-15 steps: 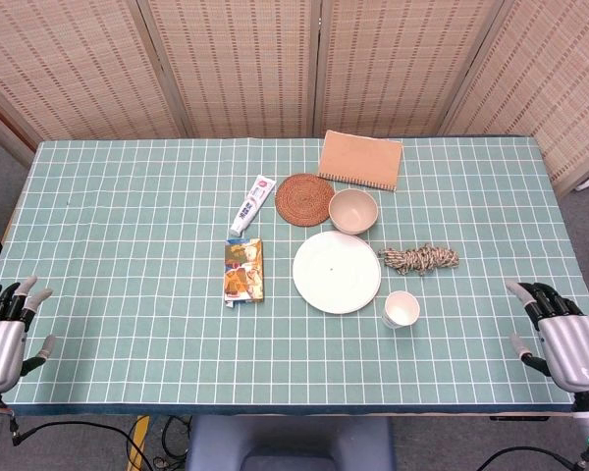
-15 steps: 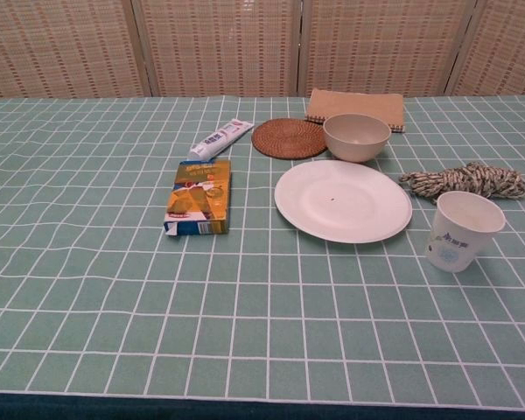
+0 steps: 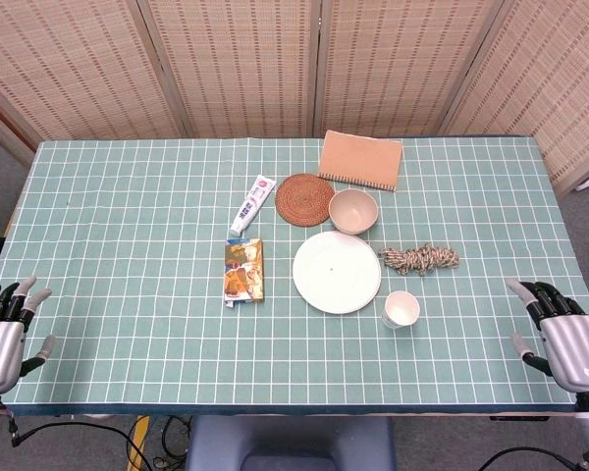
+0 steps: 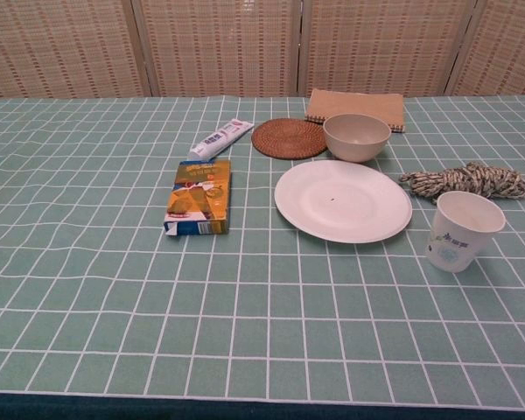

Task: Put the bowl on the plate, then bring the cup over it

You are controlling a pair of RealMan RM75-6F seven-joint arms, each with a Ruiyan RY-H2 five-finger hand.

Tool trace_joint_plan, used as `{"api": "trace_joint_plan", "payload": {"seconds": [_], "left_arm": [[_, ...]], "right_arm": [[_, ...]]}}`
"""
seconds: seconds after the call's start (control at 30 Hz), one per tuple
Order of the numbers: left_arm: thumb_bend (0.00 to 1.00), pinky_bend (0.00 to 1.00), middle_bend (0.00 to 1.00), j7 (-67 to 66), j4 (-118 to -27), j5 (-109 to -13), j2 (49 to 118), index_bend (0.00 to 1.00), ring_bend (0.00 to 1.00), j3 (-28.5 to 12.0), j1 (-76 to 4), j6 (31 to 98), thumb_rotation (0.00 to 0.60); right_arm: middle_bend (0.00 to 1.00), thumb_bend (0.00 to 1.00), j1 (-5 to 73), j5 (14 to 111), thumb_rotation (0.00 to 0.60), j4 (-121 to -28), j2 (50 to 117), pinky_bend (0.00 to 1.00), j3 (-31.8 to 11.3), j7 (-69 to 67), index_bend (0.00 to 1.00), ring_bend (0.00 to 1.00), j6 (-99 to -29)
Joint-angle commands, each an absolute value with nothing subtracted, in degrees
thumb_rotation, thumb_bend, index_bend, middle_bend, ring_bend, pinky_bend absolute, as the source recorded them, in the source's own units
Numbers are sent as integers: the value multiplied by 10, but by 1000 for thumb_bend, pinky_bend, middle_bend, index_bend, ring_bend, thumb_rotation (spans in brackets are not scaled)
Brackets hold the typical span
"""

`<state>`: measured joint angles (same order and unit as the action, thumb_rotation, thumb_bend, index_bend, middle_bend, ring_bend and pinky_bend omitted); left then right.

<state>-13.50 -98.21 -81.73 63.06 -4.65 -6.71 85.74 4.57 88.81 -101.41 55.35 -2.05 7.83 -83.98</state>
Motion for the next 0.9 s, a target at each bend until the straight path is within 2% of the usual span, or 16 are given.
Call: {"api": "trace_joint_plan", "payload": {"seconds": [0.03, 0.2, 0.4, 0.67, 0.9], "left_arm": [[325, 0, 11, -134, -982, -818, 630, 188, 87, -47, -67, 858, 600], [326, 0, 11, -131, -981, -818, 630, 188, 86, -46, -66, 858, 600], [326, 0, 11, -128, -978, -817, 630, 188, 86, -45, -63, 861, 600], [326, 0, 11, -121, -974, -818, 630, 188, 87, -44, -56, 870, 600], [326, 0, 11, -119, -973, -817, 629, 188, 86, -42, -49, 875, 600]], "right_arm": [[197, 312, 48, 887, 600, -1014, 553, 304, -22, 78, 149, 149, -836], [197, 312, 65, 881, 600, -1015, 548, 304, -30, 76, 149, 150, -816], [197, 312, 111, 856, 600, -1021, 536, 304, -52, 72, 149, 149, -752], [197, 313, 210, 797, 600, -987, 548, 304, -103, 49, 149, 149, -632], [197, 312, 308, 733, 600, -924, 595, 304, -137, 58, 149, 149, -518]]}}
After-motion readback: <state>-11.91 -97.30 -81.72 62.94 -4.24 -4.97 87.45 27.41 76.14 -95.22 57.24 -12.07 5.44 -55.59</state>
